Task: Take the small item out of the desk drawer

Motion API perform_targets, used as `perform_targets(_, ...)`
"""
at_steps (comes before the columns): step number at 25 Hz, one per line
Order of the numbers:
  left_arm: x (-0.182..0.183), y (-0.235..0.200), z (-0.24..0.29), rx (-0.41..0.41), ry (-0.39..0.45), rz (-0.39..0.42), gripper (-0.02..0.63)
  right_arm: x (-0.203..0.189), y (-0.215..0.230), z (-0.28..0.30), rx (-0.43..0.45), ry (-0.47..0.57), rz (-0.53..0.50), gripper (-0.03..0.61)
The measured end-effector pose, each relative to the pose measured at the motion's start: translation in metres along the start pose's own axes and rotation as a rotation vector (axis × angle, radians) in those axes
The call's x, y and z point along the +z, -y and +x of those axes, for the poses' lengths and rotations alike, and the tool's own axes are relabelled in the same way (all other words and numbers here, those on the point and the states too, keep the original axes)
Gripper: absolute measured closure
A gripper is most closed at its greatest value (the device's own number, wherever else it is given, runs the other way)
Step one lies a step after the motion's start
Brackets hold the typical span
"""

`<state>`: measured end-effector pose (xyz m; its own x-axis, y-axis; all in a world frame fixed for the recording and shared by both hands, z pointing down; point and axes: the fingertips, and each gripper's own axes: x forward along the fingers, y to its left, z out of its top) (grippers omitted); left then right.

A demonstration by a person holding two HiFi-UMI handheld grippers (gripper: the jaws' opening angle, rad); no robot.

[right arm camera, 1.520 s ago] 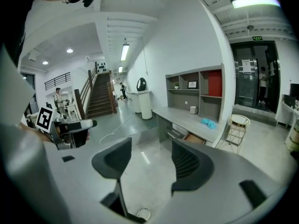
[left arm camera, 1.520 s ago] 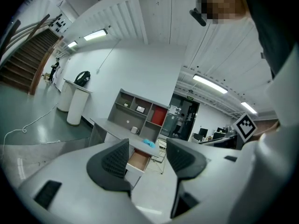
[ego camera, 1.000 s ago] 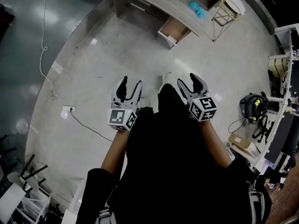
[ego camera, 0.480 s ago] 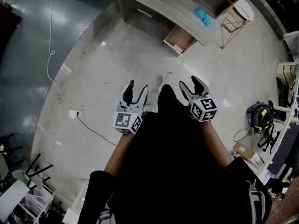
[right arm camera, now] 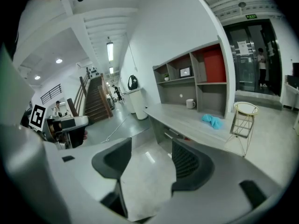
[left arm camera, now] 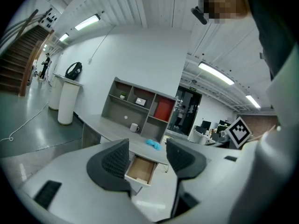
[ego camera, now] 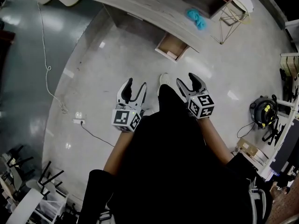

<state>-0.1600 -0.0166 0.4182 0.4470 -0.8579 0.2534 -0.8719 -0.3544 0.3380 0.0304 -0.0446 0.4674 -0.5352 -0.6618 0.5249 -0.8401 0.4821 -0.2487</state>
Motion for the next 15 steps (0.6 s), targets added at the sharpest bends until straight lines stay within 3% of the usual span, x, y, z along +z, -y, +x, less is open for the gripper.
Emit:
perform_targets(7, 0.026, -0.013, 0.087, 0.049, -0.024, 0.005, 0.387, 0.022, 0.059, 0.056, 0.066, -0.066, 0.017, 0.322)
perform_targets(15, 0.025, -0.027, 0.170, 0.074, -0.100, -0.014, 0.387, 0.044, 0.114, 0.119, 0.100, -0.096, -0.016, 0.322)
